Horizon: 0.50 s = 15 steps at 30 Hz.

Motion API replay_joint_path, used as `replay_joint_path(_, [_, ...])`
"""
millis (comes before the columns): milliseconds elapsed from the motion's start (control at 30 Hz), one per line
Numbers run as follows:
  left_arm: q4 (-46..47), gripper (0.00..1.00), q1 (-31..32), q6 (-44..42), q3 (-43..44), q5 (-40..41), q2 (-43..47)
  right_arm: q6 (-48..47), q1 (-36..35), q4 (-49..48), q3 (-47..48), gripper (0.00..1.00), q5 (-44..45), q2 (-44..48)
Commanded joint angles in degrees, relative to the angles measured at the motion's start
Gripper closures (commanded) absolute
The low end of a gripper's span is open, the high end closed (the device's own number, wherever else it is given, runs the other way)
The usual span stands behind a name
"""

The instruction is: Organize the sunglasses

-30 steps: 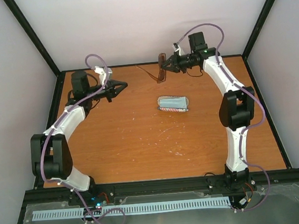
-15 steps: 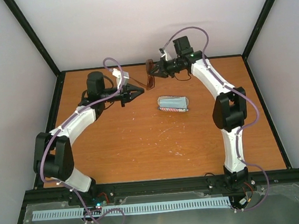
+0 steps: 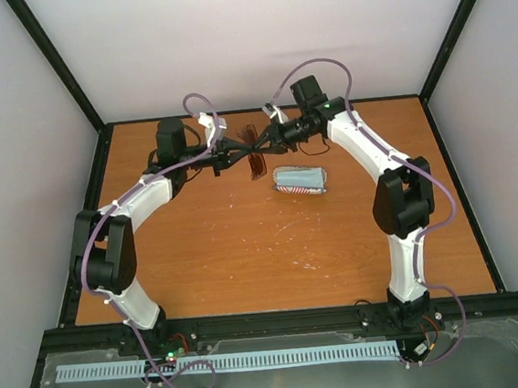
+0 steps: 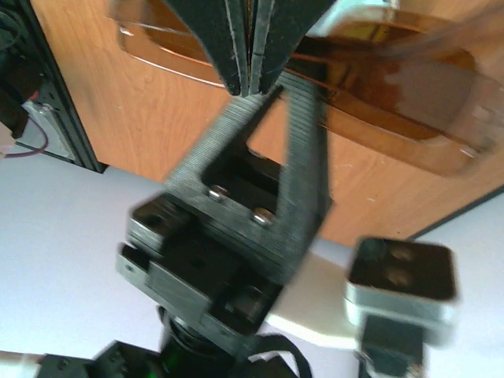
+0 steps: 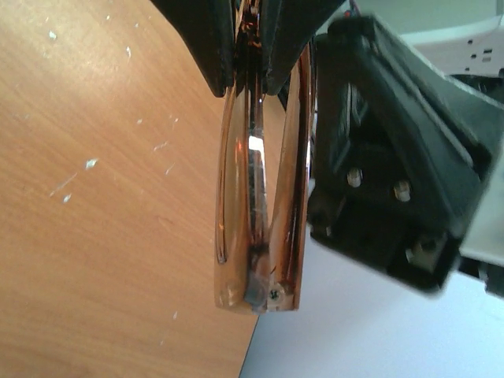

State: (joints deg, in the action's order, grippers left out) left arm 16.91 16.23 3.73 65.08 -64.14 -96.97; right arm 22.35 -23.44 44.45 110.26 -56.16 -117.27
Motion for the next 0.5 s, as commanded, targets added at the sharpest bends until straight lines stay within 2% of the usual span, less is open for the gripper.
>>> replay_joint_path(0, [2.5,0.94,0.1,1.3,3.3,0.3,-2.1,-2.7,-1.4,1.2,-3.4,0.97,-3.2,6.6])
replay_joint_path(167, [2.3,0.92,-0.5,1.2,4.1,1.6,-0.1,-0.4,0.4,0.6,-7.5,0.97,4.3,7.7])
replay_joint_path(300, [-1.0,0.9,-1.5,-1.9,6.4,3.8,0.1,4.2,3.8,-4.6,-12.2,0.97,8.3,9.8])
replay_joint_path(467, [-10.9,0.97,-2.3,-9.5,12.1,5.0,-5.6,6.1,8.2,-7.2,-17.5,0.97,11.6,12.7])
